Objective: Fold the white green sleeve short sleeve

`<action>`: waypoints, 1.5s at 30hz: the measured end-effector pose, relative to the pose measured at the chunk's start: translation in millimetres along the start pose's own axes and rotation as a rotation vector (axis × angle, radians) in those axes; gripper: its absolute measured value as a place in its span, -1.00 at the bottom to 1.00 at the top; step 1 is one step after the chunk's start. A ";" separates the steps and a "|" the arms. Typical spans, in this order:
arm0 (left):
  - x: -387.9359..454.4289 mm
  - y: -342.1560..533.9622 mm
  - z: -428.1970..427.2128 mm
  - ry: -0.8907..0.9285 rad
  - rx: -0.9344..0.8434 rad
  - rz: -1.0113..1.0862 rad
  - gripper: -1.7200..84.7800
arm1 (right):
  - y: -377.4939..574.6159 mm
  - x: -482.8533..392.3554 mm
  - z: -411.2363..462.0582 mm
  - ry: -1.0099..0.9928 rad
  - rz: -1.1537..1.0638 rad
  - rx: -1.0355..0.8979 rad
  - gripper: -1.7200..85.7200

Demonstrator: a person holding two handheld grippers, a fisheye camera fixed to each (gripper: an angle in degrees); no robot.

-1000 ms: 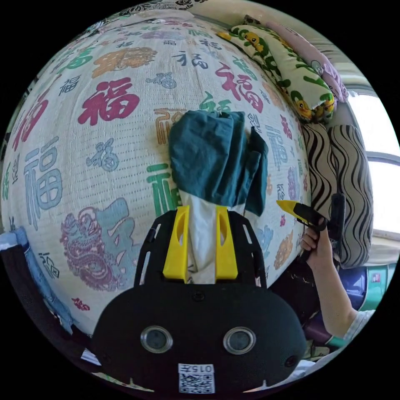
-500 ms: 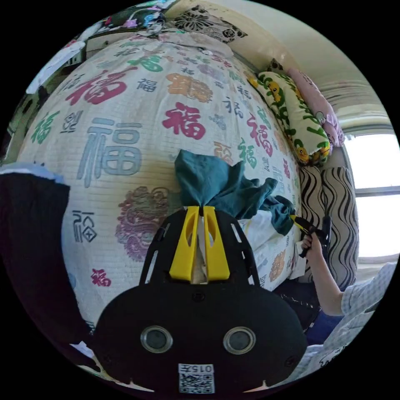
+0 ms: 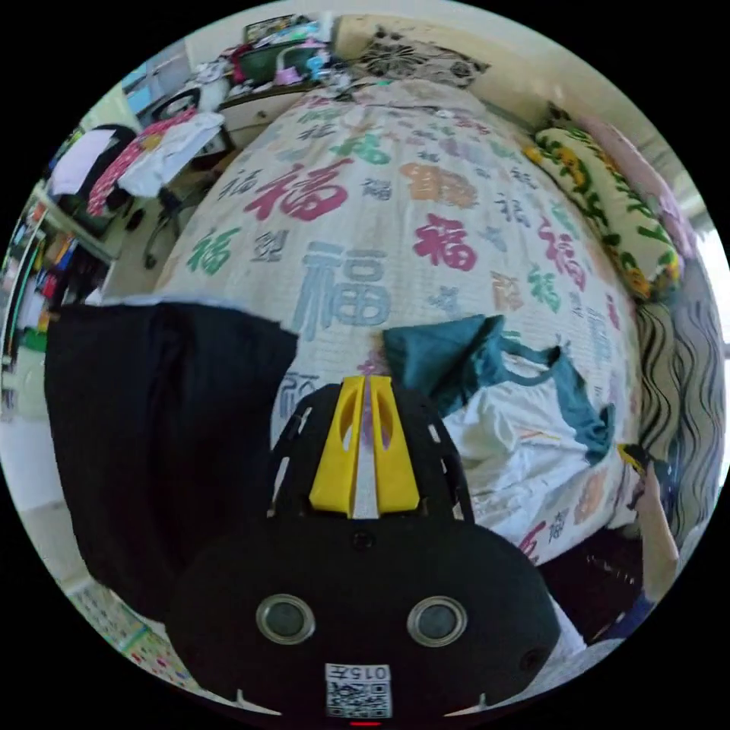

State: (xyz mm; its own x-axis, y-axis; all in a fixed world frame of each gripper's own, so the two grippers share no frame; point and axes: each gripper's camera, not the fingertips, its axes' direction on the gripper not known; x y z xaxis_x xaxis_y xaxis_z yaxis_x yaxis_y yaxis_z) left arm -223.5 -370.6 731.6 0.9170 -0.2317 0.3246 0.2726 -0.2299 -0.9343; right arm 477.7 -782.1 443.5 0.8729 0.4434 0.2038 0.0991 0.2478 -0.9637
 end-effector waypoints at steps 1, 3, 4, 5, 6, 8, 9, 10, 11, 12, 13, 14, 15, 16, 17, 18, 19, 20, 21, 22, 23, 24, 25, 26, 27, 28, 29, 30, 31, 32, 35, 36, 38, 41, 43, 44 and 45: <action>19.0 -16.6 1.0 0.085 -0.005 0.110 -0.86 | -2.4 -23.4 -11.9 0.053 -0.113 0.078 -0.87; 51.1 -40.5 12.7 0.143 -0.059 0.245 -0.81 | -8.7 -67.2 -14.1 0.032 -0.340 0.102 -0.84; 73.2 -52.6 24.8 0.135 -0.099 0.324 -0.79 | -16.7 -97.5 -4.8 0.020 -0.474 0.051 -0.79; 84.0 -56.7 31.1 0.126 -0.114 0.366 -0.79 | -25.6 -124.8 10.0 0.019 -0.575 -0.014 -0.73; 103.5 -61.0 42.5 0.100 -0.121 0.446 -0.79 | -30.1 -137.4 18.7 0.024 -0.617 -0.050 -0.71; 123.6 -62.3 62.1 0.005 -0.172 0.525 -0.80 | -45.1 -178.4 54.1 0.049 -0.730 -0.185 -0.67; 130.0 -62.1 73.2 -0.056 -0.222 0.553 -0.84 | -47.6 -185.9 61.7 0.054 -0.749 -0.214 -0.67; 131.6 -61.3 76.2 -0.081 -0.242 0.574 -0.88 | -51.1 -197.9 74.2 0.066 -0.776 -0.260 -0.68; 130.3 -61.2 73.6 -0.087 -0.231 0.570 -0.90 | -52.5 -206.2 82.6 0.124 -0.778 -0.288 -0.72; 123.4 -61.3 62.1 -0.088 -0.174 0.535 -0.93 | -52.1 -209.5 83.5 0.164 -0.784 -0.280 -0.75; 110.4 -61.3 45.9 -0.128 -0.104 0.454 -0.94 | -49.3 -214.3 82.9 0.236 -0.806 -0.254 -0.84; 101.8 -60.3 36.1 -0.171 -0.057 0.397 -0.94 | -44.4 -217.2 81.2 0.215 -0.868 -0.262 -0.95; 82.0 -55.9 16.4 -0.264 0.029 0.274 -0.95 | -42.9 -217.3 80.9 0.187 -0.880 -0.275 -0.95; 61.0 -51.3 5.2 -0.300 0.027 0.180 -0.94 | -42.1 -215.4 81.9 0.156 -0.864 -0.304 -0.97; 50.3 -49.2 3.6 -0.313 -0.010 0.133 -0.94 | -42.3 -212.2 82.5 0.125 -0.843 -0.324 -0.97; 30.6 -43.0 5.1 -0.352 -0.096 0.053 -0.92 | -42.8 -210.3 81.8 0.106 -0.828 -0.324 -0.97; 15.3 -36.1 8.9 -0.382 -0.186 -0.018 -0.89 | -45.0 -206.3 79.1 0.062 -0.785 -0.316 -0.97; 10.6 -33.0 8.7 -0.398 -0.203 -0.052 -0.87 | -47.5 -203.0 75.9 0.026 -0.747 -0.307 -0.97; 9.2 -28.7 3.6 -0.437 -0.179 -0.079 -0.84 | -48.6 -201.7 74.1 0.012 -0.730 -0.298 -0.97; 15.7 -28.4 -5.1 -0.459 -0.105 -0.083 -0.81 | -50.2 -200.4 70.1 -0.019 -0.714 -0.275 -0.96; 21.6 -29.4 -10.0 -0.461 -0.050 -0.075 -0.81 | -51.0 -200.9 67.2 -0.037 -0.718 -0.257 -0.95; 38.0 -33.4 -16.8 -0.424 0.070 -0.008 -0.80 | -51.4 -201.8 66.7 -0.038 -0.721 -0.253 -0.92; 57.8 -40.8 -15.6 -0.352 0.160 0.111 -0.80 | -52.0 -204.6 68.0 -0.034 -0.738 -0.260 -0.87; 67.8 -45.9 -11.3 -0.314 0.182 0.174 -0.80 | -52.5 -208.1 72.2 -0.029 -0.758 -0.283 -0.82; 87.1 -59.5 4.3 -0.245 0.161 0.301 -0.78 | -52.6 -209.9 75.1 -0.026 -0.765 -0.299 -0.80; 104.5 -75.2 25.7 -0.188 0.082 0.422 -0.76 | -52.2 -213.5 82.1 -0.021 -0.776 -0.342 -0.80; 111.4 -82.4 37.1 -0.178 0.047 0.463 -0.76 | -51.1 -216.8 86.3 0.013 -0.784 -0.350 -0.82; 121.1 -94.5 58.5 -0.200 0.003 0.509 -0.76 | -50.1 -218.2 87.1 0.046 -0.792 -0.344 -0.84; 126.5 -104.7 77.7 -0.225 -0.038 0.528 -0.77 | -47.5 -220.5 88.0 0.103 -0.820 -0.330 -0.90; 128.8 -108.9 87.0 -0.225 -0.078 0.552 -0.79 | -45.2 -221.3 88.5 0.095 -0.839 -0.338 -0.95; 133.0 -119.2 112.4 -0.157 -0.203 0.684 -0.93 | -40.9 -216.4 89.9 0.062 -0.829 -0.366 -0.98; 132.1 -124.8 115.0 -0.140 -0.239 0.703 -0.95 | -40.7 -214.7 88.2 0.066 -0.826 -0.356 -0.98; 128.3 -136.7 111.1 -0.140 -0.215 0.692 -0.96 | -45.9 -205.9 72.6 0.077 -0.803 -0.283 -0.98; 124.3 -172.2 93.2 -0.022 -0.079 0.637 -0.97 | -67.1 -195.3 43.0 0.104 -0.775 -0.157 -0.98; 130.6 -208.9 90.1 0.029 -0.003 0.614 -0.96 | -87.6 -193.1 30.1 0.094 -0.762 -0.139 -0.97; 133.6 -217.7 91.8 0.027 0.009 0.616 -0.96 | -101.1 -194.5 23.3 0.113 -0.760 -0.100 -0.97; 140.6 -233.1 97.0 0.002 0.044 0.625 -0.96 | -107.6 -196.3 20.9 0.137 -0.766 -0.077 -0.97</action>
State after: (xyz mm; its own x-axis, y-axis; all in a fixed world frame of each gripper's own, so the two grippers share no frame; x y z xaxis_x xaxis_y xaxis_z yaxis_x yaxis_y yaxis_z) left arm -129.9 -257.9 980.7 0.9066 -0.3114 -0.2849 -0.3033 -0.0112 -0.9528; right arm 285.6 -877.8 510.8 0.5985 0.0611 0.7988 0.7264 0.3792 -0.5732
